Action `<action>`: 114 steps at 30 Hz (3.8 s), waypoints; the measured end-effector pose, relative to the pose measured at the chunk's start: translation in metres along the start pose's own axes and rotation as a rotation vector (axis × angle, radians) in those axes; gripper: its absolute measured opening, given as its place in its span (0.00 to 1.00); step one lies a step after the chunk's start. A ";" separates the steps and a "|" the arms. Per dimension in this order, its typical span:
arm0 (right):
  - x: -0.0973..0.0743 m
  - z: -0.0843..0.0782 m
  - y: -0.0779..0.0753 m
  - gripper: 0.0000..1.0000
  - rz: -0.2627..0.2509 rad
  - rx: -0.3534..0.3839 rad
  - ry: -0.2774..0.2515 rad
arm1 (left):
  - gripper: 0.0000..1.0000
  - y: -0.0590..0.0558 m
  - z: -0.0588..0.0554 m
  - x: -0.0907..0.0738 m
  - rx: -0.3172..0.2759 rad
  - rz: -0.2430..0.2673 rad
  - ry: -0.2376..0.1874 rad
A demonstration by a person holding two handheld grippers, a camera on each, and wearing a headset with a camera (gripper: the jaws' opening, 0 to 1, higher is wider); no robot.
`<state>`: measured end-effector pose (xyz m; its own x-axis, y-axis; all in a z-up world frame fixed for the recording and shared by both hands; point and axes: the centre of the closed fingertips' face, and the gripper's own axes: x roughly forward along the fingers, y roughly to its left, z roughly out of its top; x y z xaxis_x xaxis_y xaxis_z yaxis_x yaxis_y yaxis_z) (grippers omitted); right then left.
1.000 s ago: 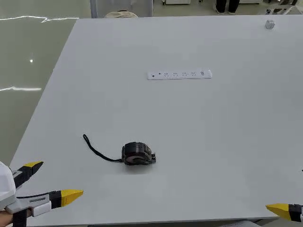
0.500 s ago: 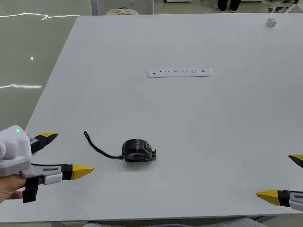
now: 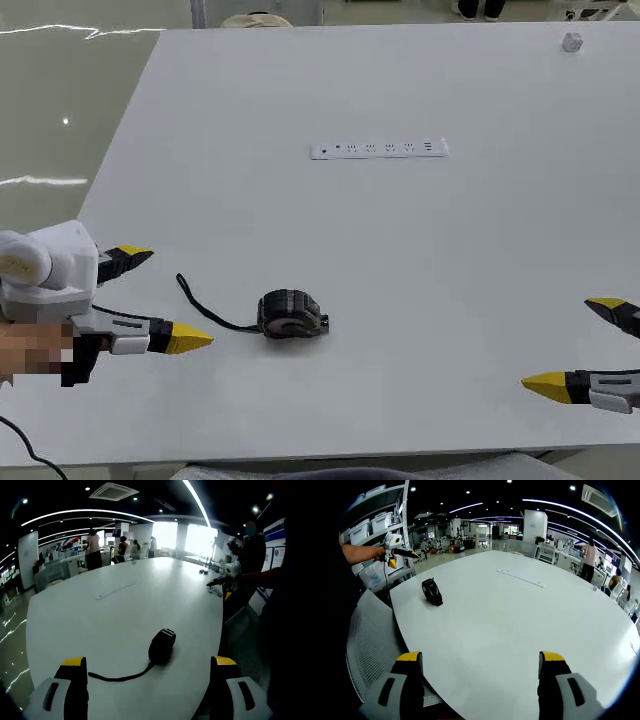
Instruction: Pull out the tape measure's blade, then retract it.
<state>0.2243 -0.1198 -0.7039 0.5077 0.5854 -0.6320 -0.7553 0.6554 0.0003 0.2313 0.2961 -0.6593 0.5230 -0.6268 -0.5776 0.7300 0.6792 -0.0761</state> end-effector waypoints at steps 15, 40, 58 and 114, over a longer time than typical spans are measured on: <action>0.027 0.038 0.013 0.98 0.093 -0.064 -0.024 | 0.99 -0.012 0.014 0.027 0.133 -0.120 0.108; 0.087 0.103 0.061 0.96 0.289 -0.230 -0.043 | 0.86 -0.030 0.029 0.074 0.377 -0.299 0.235; 0.145 0.117 0.100 0.88 0.402 -0.357 -0.008 | 0.86 -0.034 0.002 0.107 0.471 -0.347 0.363; 0.226 0.085 0.142 0.49 0.595 -0.534 0.249 | 0.35 -0.046 -0.046 0.166 0.466 -0.365 0.480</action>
<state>0.2667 0.1461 -0.7809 -0.0970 0.5982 -0.7954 -0.9949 -0.0806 0.0607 0.2643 0.1789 -0.7893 0.0418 -0.4737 -0.8797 0.9858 0.1627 -0.0408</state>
